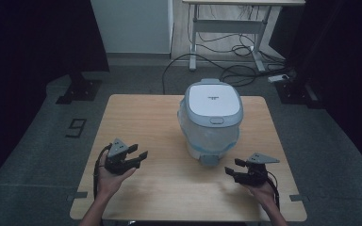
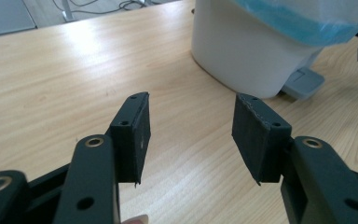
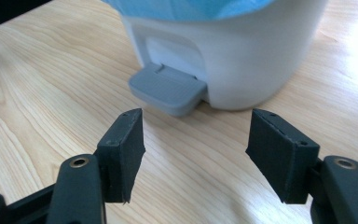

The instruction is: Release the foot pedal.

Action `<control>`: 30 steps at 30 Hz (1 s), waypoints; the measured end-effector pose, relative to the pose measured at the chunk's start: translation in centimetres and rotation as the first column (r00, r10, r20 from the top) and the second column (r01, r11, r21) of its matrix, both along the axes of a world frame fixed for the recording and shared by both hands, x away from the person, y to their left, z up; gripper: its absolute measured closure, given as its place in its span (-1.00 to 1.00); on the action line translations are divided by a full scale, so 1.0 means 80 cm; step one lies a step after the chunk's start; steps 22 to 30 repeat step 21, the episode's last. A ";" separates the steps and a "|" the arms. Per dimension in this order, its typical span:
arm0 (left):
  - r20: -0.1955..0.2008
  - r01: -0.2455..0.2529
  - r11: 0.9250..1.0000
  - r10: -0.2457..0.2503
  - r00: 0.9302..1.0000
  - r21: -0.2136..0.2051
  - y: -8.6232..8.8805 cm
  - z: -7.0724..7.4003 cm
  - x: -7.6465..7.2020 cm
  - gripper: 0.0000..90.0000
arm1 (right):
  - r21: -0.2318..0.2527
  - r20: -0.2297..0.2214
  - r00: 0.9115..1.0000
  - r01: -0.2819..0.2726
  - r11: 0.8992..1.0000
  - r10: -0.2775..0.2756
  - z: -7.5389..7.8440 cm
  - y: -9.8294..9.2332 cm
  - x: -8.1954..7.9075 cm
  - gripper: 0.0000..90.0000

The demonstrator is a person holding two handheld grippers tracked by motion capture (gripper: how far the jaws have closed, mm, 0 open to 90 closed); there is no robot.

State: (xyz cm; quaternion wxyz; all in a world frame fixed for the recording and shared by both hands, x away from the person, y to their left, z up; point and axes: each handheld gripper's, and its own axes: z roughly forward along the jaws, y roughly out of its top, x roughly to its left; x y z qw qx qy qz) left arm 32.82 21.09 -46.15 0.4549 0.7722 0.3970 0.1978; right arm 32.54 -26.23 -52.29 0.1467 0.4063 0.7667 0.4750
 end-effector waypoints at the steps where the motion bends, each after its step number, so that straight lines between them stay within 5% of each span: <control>1: -0.003 0.000 1.000 0.000 1.000 0.004 0.000 -0.002 -0.001 0.04 | -0.005 -0.001 1.000 0.005 1.000 -0.005 -0.001 -0.002 -0.001 -0.21; 11: -0.028 -0.009 1.000 0.009 1.000 0.023 0.000 -0.022 -0.006 0.02 | -0.029 -0.015 0.999 0.032 0.999 -0.032 -0.009 -0.009 0.001 -0.23; 30: -0.037 -0.020 0.999 0.021 0.999 0.026 0.001 -0.030 -0.003 -0.03 | -0.043 -0.021 0.999 0.034 0.998 -0.035 -0.012 -0.008 0.003 -0.30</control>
